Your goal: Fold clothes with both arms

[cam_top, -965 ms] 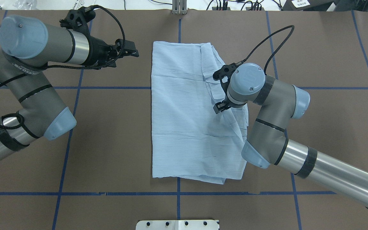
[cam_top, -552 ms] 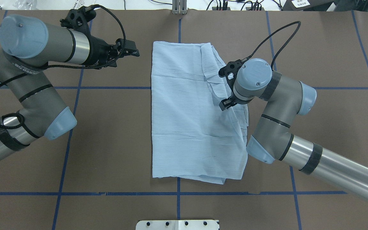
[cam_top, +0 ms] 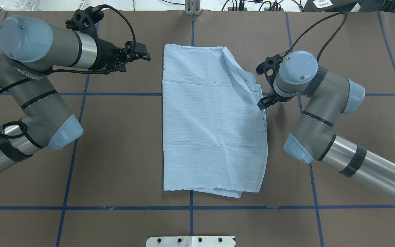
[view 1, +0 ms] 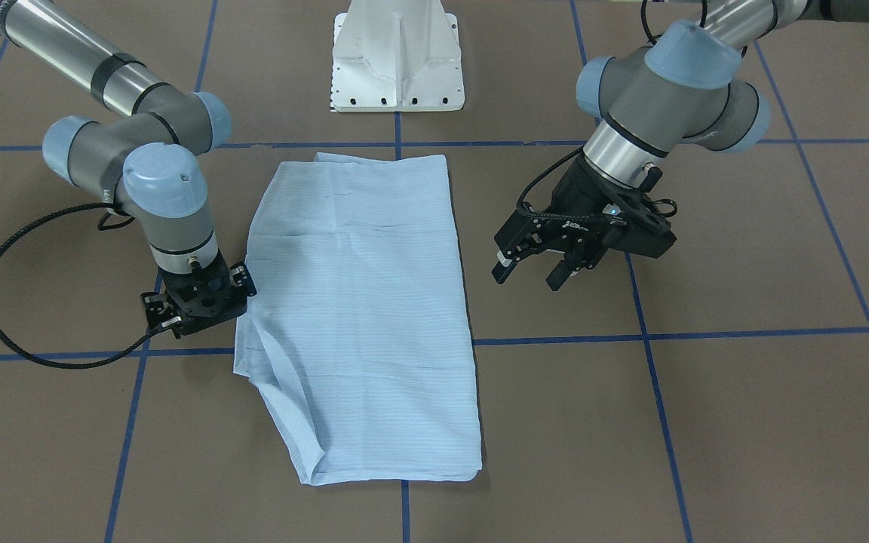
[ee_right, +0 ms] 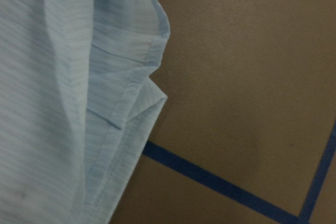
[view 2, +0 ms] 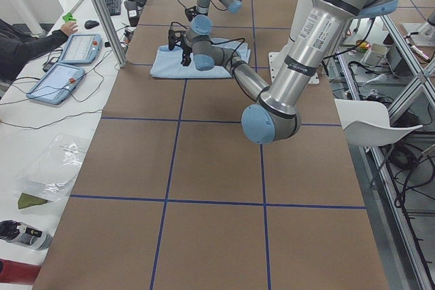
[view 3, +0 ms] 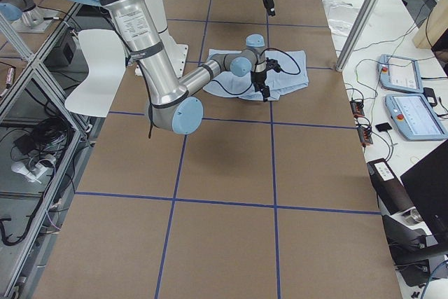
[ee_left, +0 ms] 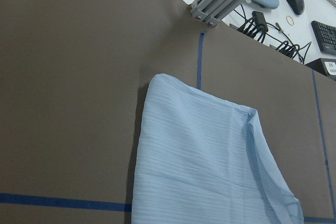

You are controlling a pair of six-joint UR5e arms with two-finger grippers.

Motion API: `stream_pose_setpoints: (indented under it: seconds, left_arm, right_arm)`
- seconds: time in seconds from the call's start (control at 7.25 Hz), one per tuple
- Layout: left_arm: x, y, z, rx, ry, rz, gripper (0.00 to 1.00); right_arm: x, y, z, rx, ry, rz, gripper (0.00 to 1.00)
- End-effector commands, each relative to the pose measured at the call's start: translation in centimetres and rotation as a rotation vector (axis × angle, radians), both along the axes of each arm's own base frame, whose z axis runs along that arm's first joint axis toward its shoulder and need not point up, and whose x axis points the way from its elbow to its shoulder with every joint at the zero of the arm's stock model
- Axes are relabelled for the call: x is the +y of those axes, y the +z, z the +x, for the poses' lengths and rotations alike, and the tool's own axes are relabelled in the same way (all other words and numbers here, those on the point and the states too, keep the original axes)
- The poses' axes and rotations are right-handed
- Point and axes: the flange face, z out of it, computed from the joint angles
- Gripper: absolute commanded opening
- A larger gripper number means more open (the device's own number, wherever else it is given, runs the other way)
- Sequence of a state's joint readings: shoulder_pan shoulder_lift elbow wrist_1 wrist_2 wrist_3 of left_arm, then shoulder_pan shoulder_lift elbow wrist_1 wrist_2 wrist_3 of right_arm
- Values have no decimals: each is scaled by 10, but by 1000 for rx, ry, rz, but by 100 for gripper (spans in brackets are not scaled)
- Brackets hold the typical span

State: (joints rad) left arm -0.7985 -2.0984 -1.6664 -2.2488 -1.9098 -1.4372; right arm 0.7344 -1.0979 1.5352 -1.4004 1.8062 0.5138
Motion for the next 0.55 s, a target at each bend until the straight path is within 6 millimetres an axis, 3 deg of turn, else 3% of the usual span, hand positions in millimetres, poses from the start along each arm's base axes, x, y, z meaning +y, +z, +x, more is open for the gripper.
stream_pose_setpoints:
  seconds: [0.0,0.14,0.41]
  left_arm:
    - [-1,1,0,-1,1,-2,100]
    - [0,1,0,0,1,-1,100]
    - [2,-1,0,4,4,-5,100]
  right_arm:
    - [-22,-11,32,-53,6,-21,100]
    - [-29,-41,27,-85,17,5,100]
    - [-25,-70,26,-147,4,4,100]
